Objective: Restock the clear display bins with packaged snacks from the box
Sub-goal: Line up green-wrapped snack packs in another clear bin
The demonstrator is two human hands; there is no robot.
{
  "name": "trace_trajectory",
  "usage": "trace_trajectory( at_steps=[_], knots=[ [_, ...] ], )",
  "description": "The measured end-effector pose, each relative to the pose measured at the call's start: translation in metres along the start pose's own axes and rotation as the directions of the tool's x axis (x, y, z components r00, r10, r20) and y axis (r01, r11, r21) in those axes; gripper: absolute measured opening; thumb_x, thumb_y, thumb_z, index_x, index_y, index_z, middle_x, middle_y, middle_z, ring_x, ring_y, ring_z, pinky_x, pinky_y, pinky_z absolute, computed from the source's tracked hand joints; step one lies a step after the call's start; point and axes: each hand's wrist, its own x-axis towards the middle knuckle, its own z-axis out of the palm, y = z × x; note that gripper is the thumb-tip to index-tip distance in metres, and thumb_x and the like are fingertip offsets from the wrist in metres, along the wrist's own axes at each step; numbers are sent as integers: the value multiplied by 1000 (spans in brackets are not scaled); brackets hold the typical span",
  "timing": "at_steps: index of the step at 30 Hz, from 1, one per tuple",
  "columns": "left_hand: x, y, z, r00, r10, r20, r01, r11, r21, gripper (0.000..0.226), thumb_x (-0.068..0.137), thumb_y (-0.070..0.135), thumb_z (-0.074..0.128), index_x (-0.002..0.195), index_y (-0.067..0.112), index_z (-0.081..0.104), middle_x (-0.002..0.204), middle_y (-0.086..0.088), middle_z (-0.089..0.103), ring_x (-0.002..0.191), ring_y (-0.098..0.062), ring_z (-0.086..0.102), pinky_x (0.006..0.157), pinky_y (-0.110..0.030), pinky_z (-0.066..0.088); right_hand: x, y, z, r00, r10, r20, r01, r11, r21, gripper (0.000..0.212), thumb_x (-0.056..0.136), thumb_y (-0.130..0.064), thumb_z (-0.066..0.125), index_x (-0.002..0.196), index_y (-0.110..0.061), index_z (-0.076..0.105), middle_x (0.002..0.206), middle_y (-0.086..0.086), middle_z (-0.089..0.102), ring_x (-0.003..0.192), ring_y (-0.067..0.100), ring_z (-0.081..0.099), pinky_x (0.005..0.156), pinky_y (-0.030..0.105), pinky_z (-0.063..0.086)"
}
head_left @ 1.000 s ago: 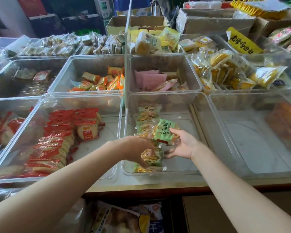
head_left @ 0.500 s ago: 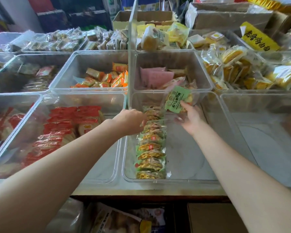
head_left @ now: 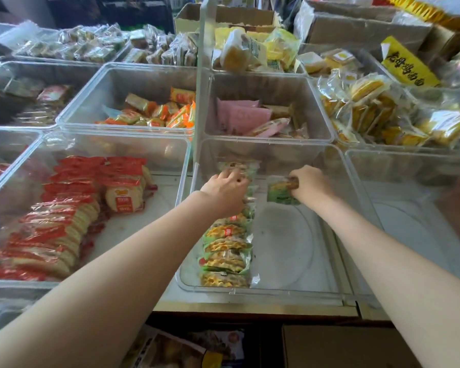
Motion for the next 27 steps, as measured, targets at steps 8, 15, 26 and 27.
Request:
trace_trajectory(
  at_steps=[8,15,26,27],
  knots=[
    [7,-2,-13,981,-121,149,88,973,213,51,93,43,44,135,18,31,133,-11,50,123,-32,45,102,-42,30,9,-42,31,906,416,-74,-256,680,688,74,79,-20,75,135,-4,30,140,18,31,117,32,49,91,35,40],
    [18,23,-23,972,205,-116,-164,942,293,42,91,39,46,128,18,46,132,-7,46,125,-27,39,106,-39,26,22,-39,32,940,339,-26,-273,799,536,48,85,-21,64,124,-5,41,130,21,44,113,38,51,86,36,43],
    [55,38,-3,959,-97,266,-17,917,399,56,98,51,10,144,27,32,147,-3,38,142,-31,10,110,-53,12,24,-8,26,945,322,-61,-286,901,328,46,85,-28,66,122,-9,46,122,18,51,110,37,53,85,38,44],
    [54,42,-2,954,-130,269,15,921,390,59,97,52,11,142,25,37,145,-5,40,140,-31,14,109,-53,15,21,-10,28,946,317,-72,-277,901,334,48,85,-27,66,123,-8,43,124,18,50,111,38,53,84,38,44]
  ],
)
